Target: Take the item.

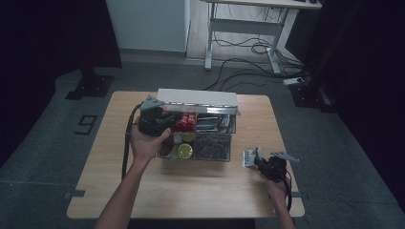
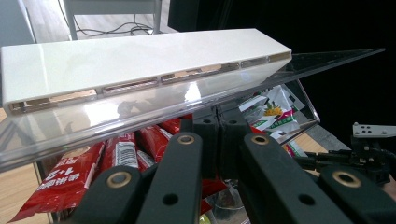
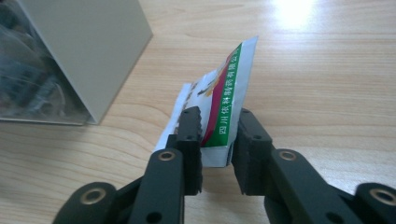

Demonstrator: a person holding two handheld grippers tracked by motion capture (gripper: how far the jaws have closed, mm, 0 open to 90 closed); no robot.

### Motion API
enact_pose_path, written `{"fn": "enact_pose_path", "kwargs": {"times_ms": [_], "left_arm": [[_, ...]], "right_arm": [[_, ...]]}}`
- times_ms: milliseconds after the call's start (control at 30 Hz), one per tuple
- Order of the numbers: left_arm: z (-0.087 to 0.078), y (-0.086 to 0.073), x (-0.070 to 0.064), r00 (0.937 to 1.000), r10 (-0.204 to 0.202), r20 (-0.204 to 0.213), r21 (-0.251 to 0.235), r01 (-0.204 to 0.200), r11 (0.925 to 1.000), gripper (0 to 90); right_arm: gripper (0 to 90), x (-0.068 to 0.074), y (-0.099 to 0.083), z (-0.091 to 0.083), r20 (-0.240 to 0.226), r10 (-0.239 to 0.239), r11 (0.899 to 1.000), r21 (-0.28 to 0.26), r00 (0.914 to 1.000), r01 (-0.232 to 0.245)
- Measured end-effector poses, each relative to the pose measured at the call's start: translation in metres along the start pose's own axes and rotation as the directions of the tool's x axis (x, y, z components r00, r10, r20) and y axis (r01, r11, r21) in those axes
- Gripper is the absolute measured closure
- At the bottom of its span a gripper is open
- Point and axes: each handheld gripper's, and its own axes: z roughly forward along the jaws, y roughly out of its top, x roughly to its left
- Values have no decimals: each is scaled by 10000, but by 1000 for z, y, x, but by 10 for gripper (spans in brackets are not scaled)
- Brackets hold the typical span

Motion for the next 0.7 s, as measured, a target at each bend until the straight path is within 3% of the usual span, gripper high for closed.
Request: {"fn": "enact_pose_path", "kwargs": {"times_ms": [400,700], "left_arm": [[-1,-1,0,10000,11,-11,-40,-11,10000,881],[-2,-1,0,10000,3,-35,-54,-3,10000,884]], "right_arm": [[483,0,-2,5,1128,-200,9982,589,9934,134],[419,5,3,-2,1249,-185,9997,152,9920,168]]}}
